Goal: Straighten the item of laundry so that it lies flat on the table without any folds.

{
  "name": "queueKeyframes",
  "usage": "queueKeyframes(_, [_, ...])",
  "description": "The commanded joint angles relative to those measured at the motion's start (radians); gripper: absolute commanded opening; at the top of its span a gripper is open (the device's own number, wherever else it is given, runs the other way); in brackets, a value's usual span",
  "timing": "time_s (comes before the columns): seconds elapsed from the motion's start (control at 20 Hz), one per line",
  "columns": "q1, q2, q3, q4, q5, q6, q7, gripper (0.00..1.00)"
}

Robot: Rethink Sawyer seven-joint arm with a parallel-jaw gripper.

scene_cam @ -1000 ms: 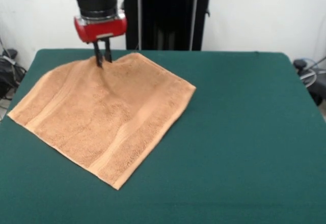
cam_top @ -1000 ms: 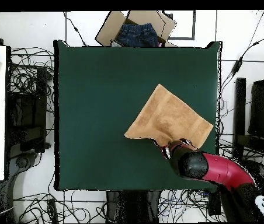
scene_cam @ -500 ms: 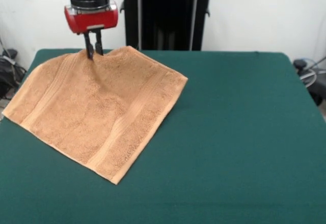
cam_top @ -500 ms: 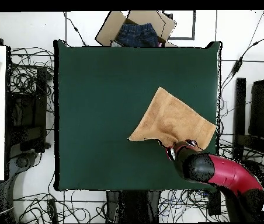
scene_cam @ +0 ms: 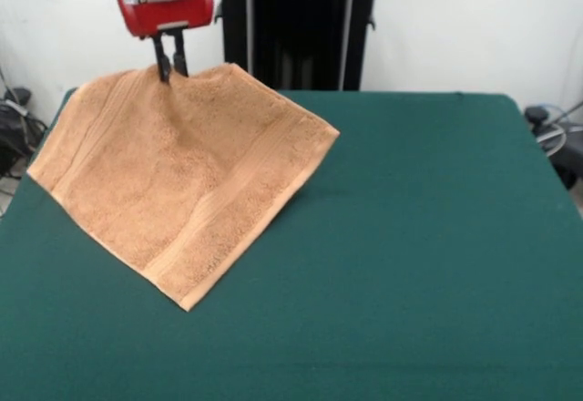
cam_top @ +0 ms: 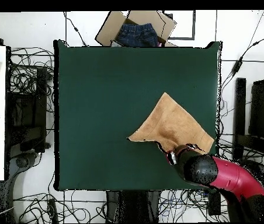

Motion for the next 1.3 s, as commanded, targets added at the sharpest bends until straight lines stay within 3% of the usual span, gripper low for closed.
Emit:
queueKeyframes(0.05, [0.009, -0.051, 0.085, 0.066, 0.056, 0.105, 0.058, 0.00])
queueKeyframes(0.9, [0.027, -0.001, 0.079, 0.053, 0.055, 0.073, 0.080, 0.00])
queueKeyframes(1.3, [0.073, 0.081, 0.026, 0.028, 0.053, 0.060, 0.154, 0.00])
